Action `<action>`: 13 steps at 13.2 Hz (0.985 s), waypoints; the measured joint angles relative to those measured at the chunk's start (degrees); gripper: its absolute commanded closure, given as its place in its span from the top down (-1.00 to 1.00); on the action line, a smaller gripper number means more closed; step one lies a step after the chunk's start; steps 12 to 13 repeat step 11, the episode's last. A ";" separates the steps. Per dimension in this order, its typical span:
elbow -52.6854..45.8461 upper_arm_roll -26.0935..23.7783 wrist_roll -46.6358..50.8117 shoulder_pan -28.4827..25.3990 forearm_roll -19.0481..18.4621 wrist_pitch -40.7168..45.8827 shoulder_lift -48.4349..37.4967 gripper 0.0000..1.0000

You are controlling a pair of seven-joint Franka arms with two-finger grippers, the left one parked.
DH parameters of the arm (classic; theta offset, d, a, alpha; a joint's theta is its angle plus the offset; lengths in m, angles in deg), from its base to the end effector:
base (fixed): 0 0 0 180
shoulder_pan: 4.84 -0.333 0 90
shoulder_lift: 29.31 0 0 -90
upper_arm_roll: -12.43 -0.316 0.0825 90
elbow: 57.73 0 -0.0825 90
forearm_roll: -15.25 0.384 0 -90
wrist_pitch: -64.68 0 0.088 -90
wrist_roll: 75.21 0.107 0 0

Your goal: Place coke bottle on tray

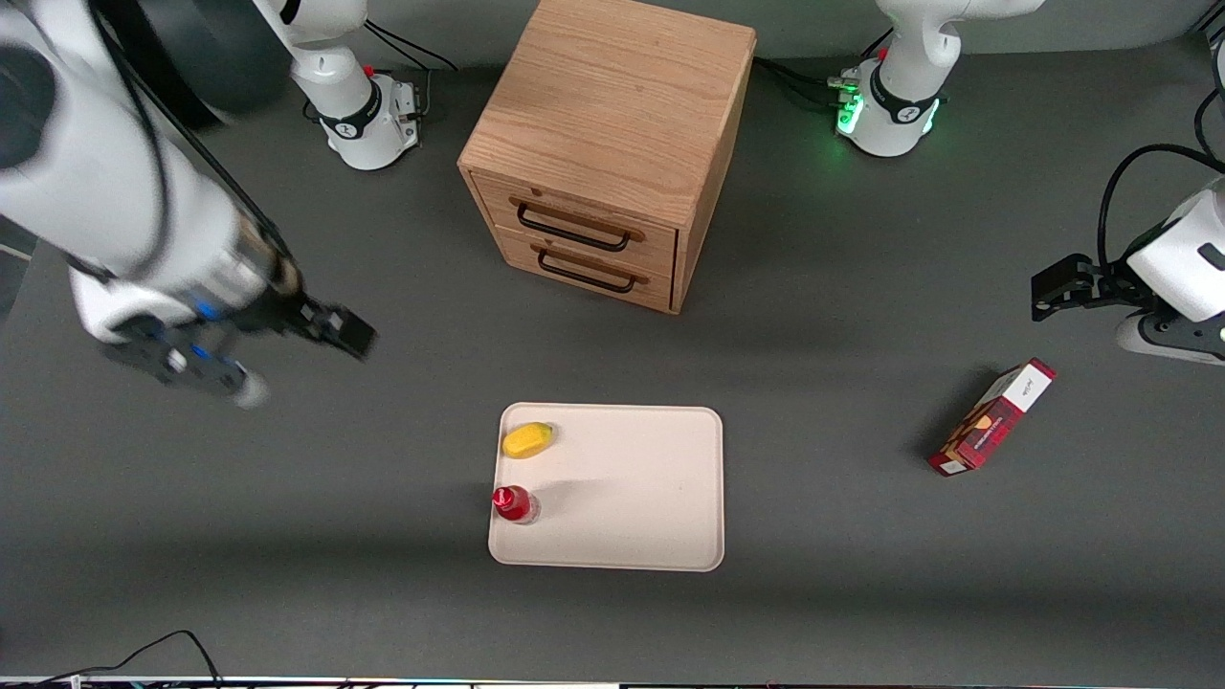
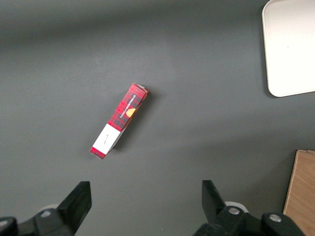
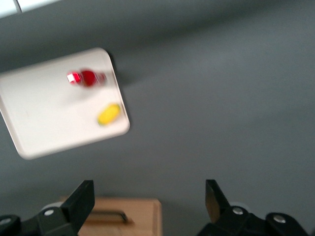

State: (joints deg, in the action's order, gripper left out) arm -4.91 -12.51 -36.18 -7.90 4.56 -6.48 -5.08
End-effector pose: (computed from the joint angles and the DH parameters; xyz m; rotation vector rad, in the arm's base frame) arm 0.5974 0.2020 0.6537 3.0686 -0.4245 -0.0895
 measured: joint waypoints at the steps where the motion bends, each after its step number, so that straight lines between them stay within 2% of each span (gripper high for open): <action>1: 3.88 1.12 -4.14 2.06 2.02 0.82 -3.78 1.00; 2: 8.63 4.42 -8.86 3.16 4.77 0.96 -7.74 1.00; 4: 19.60 14.34 -18.74 3.78 10.44 -0.90 -15.45 1.00; 6: 32.48 21.00 -26.84 4.60 12.16 -7.45 -22.41 1.00; 9: 48.16 23.24 -29.47 4.69 12.45 -16.03 -29.94 1.00; 13: 49.75 23.10 -29.46 4.43 12.45 -16.99 -31.48 1.00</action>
